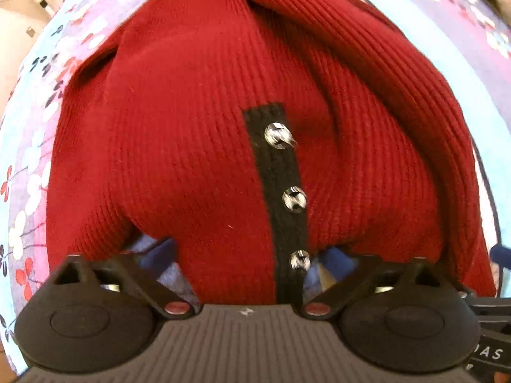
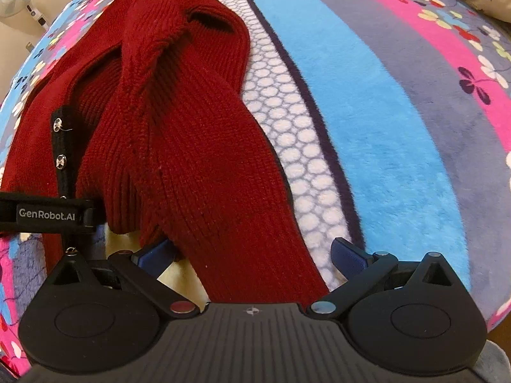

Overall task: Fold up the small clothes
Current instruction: 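Reach both tools down to the red cardigan's hem and grasp it, then lift the cardigan with both grippers and shake it out flat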

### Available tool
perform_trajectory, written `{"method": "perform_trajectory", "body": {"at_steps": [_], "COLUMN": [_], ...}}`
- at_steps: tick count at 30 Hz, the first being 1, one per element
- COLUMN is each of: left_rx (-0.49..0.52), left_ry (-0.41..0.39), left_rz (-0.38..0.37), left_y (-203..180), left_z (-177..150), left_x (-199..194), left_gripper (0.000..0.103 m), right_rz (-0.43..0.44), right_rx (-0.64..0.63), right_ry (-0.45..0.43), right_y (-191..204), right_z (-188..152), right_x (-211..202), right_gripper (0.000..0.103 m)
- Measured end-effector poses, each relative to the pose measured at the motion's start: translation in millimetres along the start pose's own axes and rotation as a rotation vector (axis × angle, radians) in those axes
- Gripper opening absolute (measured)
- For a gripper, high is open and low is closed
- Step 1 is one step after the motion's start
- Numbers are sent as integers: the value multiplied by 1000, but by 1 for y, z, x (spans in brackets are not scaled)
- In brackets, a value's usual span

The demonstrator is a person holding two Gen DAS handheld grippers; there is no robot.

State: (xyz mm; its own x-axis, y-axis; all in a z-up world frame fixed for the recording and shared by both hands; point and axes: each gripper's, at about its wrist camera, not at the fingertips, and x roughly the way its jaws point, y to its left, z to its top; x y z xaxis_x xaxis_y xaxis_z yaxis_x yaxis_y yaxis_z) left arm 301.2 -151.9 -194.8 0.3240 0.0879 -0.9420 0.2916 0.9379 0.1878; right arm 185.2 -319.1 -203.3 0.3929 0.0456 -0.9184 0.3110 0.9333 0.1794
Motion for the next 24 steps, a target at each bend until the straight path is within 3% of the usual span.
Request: {"method": "perform_trajectory", "body": {"at_steps": [1, 2, 4, 7, 11, 12, 14, 15, 17, 20, 21, 24], "left_rx": [-29, -67, -129, -131, -139, -150, -151, -147, -163, -213, -246, -295], "left_ry": [-8, -16, -25, -55, -88, -93, -124, -142, -193, -244, -246, -279], "left_rz": [10, -13, -78, -87, -103, -111, -44, -22, 21, 156, 199, 379], "left_y": [6, 16, 35, 51, 74, 82, 97, 105, 129, 179, 202, 260], "left_z": [1, 2, 4, 6, 6, 7, 9, 9, 9, 18, 24, 47], "left_x": [-2, -5, -12, -24, -40, -44, -54, -63, -78, -86, -84, -69], "left_gripper": [56, 48, 19, 13, 13, 13, 13, 13, 13, 13, 13, 13], "right_rz": [4, 9, 22, 38, 58, 77, 105, 111, 72, 46, -8, -200], "right_rx": [-1, -4, -18, -44, -75, -73, -78, -79, -88, -90, -89, -87], "right_ry": [1, 0, -8, -35, -83, -108, -125, -132, -180, -248, -294, -435], "right_y": [0, 0, 4, 11, 18, 17, 14, 12, 5, -17, -25, -55], "right_z": [1, 3, 4, 7, 13, 13, 16, 18, 25, 52, 66, 122], "right_x": [1, 2, 3, 0, -8, -11, -18, -22, -35, -54, -61, -76], "right_gripper": [102, 102, 102, 102, 97, 86, 58, 34, 30, 25, 17, 16]}}
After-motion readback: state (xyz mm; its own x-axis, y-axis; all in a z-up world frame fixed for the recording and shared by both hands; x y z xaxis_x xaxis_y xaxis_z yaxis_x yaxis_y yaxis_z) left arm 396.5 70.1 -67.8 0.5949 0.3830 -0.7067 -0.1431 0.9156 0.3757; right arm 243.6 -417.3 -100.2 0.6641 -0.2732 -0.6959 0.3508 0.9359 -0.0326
